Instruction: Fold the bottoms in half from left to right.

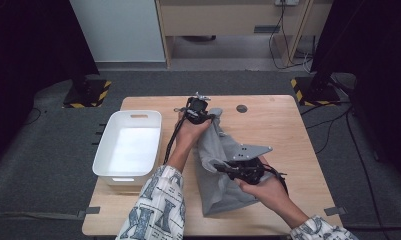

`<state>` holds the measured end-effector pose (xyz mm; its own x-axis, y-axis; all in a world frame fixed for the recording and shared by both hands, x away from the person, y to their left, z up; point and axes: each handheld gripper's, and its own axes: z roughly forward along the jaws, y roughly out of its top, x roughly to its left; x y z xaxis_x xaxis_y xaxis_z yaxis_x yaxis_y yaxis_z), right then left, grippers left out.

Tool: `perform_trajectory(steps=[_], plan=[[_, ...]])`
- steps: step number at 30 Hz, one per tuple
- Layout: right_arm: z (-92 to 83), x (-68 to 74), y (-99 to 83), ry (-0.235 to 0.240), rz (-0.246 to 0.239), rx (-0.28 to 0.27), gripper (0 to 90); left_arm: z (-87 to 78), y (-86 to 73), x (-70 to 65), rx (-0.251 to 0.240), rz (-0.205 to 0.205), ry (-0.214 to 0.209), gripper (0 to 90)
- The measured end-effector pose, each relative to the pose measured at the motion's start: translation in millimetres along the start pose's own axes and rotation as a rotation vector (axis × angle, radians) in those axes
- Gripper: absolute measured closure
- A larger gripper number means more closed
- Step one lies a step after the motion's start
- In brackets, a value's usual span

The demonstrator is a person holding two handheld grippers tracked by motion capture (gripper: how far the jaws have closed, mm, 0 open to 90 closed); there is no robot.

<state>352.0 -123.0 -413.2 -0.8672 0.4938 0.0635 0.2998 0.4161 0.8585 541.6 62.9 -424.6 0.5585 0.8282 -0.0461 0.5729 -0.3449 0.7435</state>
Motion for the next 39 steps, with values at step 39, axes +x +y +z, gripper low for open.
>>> perform_trajectory(steps=[39], plan=[[-25.0, -30.5, -99.3, -0.143, 0.170, 0.173, 82.1, -50.8, -45.3, -22.3, -0.117, 0.070, -0.089, 51.9]])
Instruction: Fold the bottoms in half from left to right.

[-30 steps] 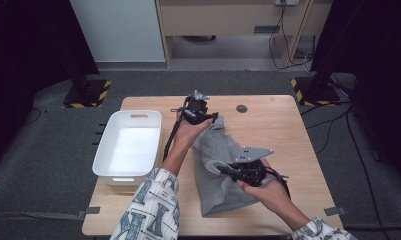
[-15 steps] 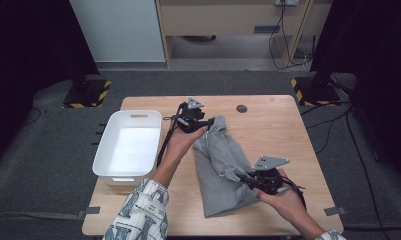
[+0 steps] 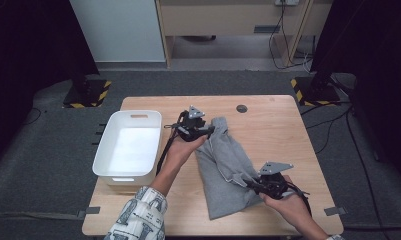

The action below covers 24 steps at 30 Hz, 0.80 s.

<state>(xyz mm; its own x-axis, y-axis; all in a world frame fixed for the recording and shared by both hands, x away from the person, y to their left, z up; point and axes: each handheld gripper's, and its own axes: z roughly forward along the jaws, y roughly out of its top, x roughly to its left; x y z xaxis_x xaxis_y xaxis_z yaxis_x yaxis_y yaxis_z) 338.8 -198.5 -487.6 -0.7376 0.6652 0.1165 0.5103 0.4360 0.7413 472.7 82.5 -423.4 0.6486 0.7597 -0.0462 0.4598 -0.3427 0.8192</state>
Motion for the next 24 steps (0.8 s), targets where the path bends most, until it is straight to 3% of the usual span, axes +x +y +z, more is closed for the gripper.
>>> perform_trajectory(steps=[8, 19, 24], plan=[[-0.8, -5.8, -8.0, -0.005, 0.029, 0.021, 75.6, -7.8, -19.3, -7.5, 0.002, -0.001, -0.015, 51.9], [1.0, -15.6, -18.2, -0.038, 0.061, 0.078, 79.1, -14.3, -54.4, -18.0, 0.022, -0.002, -0.033, 52.0], [3.5, -19.9, -22.2, -0.044, 0.067, 0.115, 80.7, -13.9, -69.9, -25.6, 0.045, 0.021, -0.040, 51.9]])
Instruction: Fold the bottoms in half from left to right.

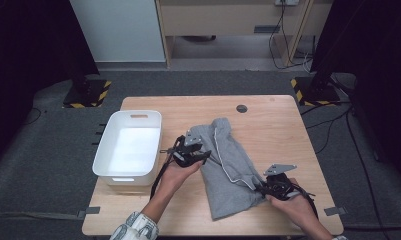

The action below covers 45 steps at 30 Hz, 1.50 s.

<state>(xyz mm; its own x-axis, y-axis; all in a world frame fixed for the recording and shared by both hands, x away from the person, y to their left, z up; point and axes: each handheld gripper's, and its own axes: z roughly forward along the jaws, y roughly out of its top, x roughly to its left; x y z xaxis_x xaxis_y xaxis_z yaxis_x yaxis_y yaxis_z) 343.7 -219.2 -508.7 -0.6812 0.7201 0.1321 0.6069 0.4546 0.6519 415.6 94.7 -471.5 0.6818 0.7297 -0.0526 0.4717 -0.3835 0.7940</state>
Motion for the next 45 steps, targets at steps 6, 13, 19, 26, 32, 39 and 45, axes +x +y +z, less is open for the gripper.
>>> perform_trajectory(steps=[6, 13, 19, 26, 32, 39, 45], plan=[[4.4, -2.5, -3.2, -0.007, 0.005, 0.043, 81.7, 0.6, -9.1, -4.9, 0.009, 0.008, -0.007, 51.8], [5.4, -4.1, -3.8, 0.006, 0.015, 0.051, 81.8, -1.1, -21.3, -10.1, 0.017, 0.010, -0.023, 51.5], [10.0, 6.5, -2.0, 0.046, 0.006, 0.052, 81.9, -0.8, -28.6, -7.5, 0.031, 0.017, -0.003, 51.2], [30.6, 38.8, 12.1, 0.083, -0.034, 0.037, 78.7, -6.7, -27.9, -1.4, 0.009, 0.006, 0.021, 50.8], [48.5, 64.0, 26.1, 0.099, -0.082, 0.014, 74.2, -16.9, -29.9, 3.3, -0.003, -0.001, 0.048, 50.3], [46.9, 62.8, 28.2, 0.098, -0.070, 0.015, 57.9, -29.9, -37.5, 3.8, -0.001, 0.007, 0.059, 50.1], [31.8, 70.4, 30.2, 0.102, -0.091, -0.019, 40.8, -39.2, -43.4, 0.9, -0.002, 0.014, 0.065, 49.9]])
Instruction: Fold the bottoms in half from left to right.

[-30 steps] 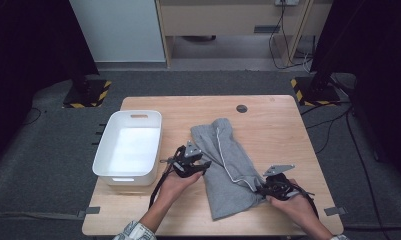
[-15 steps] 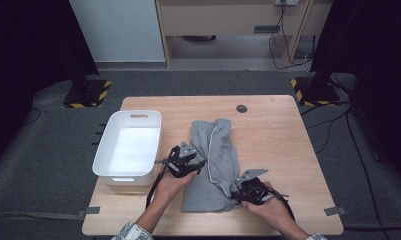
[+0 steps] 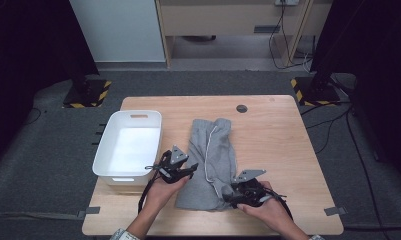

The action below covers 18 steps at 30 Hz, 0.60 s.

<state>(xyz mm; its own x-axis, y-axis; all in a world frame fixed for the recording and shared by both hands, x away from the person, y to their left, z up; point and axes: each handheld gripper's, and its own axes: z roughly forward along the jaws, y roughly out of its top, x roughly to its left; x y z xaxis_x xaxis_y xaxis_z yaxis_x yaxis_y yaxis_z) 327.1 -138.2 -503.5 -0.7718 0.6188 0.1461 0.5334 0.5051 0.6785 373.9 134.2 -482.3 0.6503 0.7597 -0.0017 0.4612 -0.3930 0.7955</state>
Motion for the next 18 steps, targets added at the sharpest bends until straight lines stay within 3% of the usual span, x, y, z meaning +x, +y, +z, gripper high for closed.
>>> perform_trajectory(steps=[6, 12, 15, 16, 18], plan=[[-6.5, 13.0, 20.7, 0.011, -0.034, -0.056, 35.0, -6.3, -3.2, -5.8, -0.001, 0.023, -0.004, 49.9], [8.1, 17.0, 41.3, -0.017, -0.036, -0.062, 41.1, -8.9, -7.2, -5.5, 0.000, 0.020, -0.005, 49.9], [16.0, 15.6, 44.6, -0.023, -0.033, -0.043, 42.1, -7.7, -8.3, -6.2, 0.005, 0.019, -0.010, 49.9], [23.7, 14.7, 45.3, -0.031, -0.034, -0.015, 43.4, -6.8, -8.8, -7.4, 0.011, 0.024, -0.013, 49.9], [28.5, 13.3, 45.5, -0.039, -0.044, 0.008, 50.8, -5.9, -9.4, -8.7, 0.013, 0.026, -0.017, 49.9]])
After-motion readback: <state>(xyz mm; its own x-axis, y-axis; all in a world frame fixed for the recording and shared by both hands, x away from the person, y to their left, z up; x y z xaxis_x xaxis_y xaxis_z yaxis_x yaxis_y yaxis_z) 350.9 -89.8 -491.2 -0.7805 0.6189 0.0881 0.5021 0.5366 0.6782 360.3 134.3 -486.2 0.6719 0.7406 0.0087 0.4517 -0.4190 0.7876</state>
